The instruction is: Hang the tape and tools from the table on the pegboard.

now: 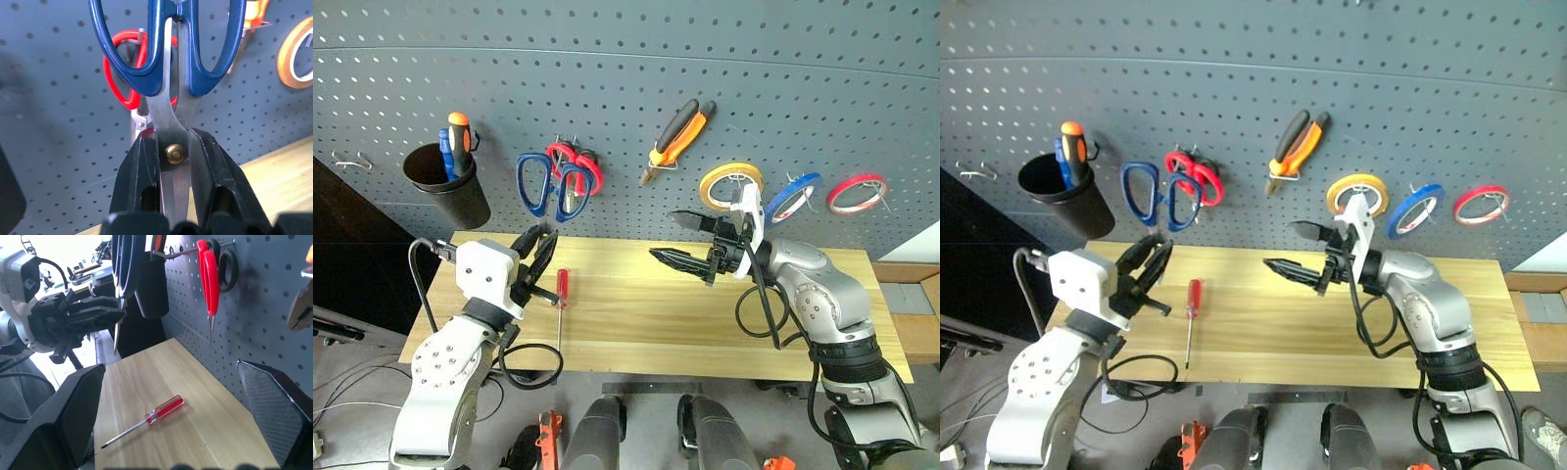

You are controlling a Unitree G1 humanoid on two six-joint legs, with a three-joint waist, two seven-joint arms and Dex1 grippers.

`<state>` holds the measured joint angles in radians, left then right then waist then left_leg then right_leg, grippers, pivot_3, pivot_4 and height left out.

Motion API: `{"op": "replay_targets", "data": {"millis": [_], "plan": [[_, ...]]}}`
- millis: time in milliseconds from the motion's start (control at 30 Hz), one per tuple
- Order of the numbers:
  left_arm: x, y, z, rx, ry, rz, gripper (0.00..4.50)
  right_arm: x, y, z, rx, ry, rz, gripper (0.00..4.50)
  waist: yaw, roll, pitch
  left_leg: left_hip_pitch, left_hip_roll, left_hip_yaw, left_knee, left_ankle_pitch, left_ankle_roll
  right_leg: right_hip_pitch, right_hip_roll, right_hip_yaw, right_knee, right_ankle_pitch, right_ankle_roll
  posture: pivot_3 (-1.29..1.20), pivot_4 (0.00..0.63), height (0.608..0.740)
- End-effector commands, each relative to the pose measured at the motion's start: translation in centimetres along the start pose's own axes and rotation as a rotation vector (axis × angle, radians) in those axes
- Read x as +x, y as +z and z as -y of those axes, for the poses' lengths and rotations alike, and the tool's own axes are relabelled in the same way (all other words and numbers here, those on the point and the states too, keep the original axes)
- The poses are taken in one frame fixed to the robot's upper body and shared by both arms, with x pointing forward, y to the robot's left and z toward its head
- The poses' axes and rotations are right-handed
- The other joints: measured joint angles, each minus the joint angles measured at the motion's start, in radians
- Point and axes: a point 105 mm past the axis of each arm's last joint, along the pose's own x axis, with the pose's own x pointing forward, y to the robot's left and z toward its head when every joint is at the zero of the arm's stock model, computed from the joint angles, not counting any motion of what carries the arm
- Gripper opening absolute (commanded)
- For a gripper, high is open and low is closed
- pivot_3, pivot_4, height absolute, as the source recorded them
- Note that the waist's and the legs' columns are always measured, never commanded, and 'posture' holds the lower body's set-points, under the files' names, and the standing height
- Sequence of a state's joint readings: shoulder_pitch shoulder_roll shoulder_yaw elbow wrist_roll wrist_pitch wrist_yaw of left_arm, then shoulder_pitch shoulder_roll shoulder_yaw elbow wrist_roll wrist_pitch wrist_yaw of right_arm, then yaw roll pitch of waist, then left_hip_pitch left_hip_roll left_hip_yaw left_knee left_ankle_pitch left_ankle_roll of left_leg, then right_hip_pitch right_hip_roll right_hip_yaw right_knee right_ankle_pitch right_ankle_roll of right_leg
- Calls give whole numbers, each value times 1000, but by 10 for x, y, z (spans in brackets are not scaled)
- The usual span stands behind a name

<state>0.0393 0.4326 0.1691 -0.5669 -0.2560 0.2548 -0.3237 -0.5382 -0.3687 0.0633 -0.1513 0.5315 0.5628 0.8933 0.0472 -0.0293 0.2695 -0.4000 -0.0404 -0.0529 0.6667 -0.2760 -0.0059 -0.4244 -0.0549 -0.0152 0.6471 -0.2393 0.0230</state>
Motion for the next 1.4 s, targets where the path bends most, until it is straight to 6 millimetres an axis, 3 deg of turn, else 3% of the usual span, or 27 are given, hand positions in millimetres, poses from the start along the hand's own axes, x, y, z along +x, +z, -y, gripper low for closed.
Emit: {"op": "replay_targets", "data": {"millis": [33, 333, 600, 800, 1000, 1200, 1400], "plan": [[6, 7, 3, 0, -23, 36, 530, 2, 12, -3, -44, 17, 41, 4500, 0, 0, -4, 0, 0, 0, 0, 0, 0, 0, 0, 0, 0, 0, 0, 85, 174, 740], [24, 0, 1, -27, -3, 41, 530, 0, 12, -2, -51, -3, 39, 4500, -3, 0, -19, 0, 0, 0, 3, 0, 0, 0, 0, 0, 2, 0, 0, 68, 164, 740], [31, -20, -3, -74, 24, -39, 530, 1, 15, -3, -59, -15, 51, 4500, -20, 0, -33, 0, 0, 1, 10, 0, 0, 1, 0, 2, 8, 0, 0, 55, 155, 740], [47, -30, -4, -108, 38, -67, 530, 3, 17, -5, -62, -11, 59, 4500, -22, 0, -40, 2, -1, 1, 12, 0, 1, 1, 0, 2, 15, 0, 0, 52, 153, 740], [65, -61, -18, -118, 119, -178, 529, 5, 17, -7, -61, -7, 56, 4500, -23, -1, -45, 4, 0, 1, 13, -1, 3, 1, 1, 2, 17, 1, 0, 53, 159, 740], [72, -64, -17, -156, 123, -196, 463, 4, 16, -8, -58, -14, 51, 4500, -30, -2, -46, 4, 0, 1, 13, 0, 1, 1, 1, 3, 17, 1, 0, 45, 173, 740], [60, -71, -22, -179, 138, -231, 2424, 2, 12, -9, -48, -23, 40, 4500, -31, -2, -46, 4, 0, 1, 13, 0, 1, 1, 1, 3, 17, 1, 0, 49, 190, 740]]}}
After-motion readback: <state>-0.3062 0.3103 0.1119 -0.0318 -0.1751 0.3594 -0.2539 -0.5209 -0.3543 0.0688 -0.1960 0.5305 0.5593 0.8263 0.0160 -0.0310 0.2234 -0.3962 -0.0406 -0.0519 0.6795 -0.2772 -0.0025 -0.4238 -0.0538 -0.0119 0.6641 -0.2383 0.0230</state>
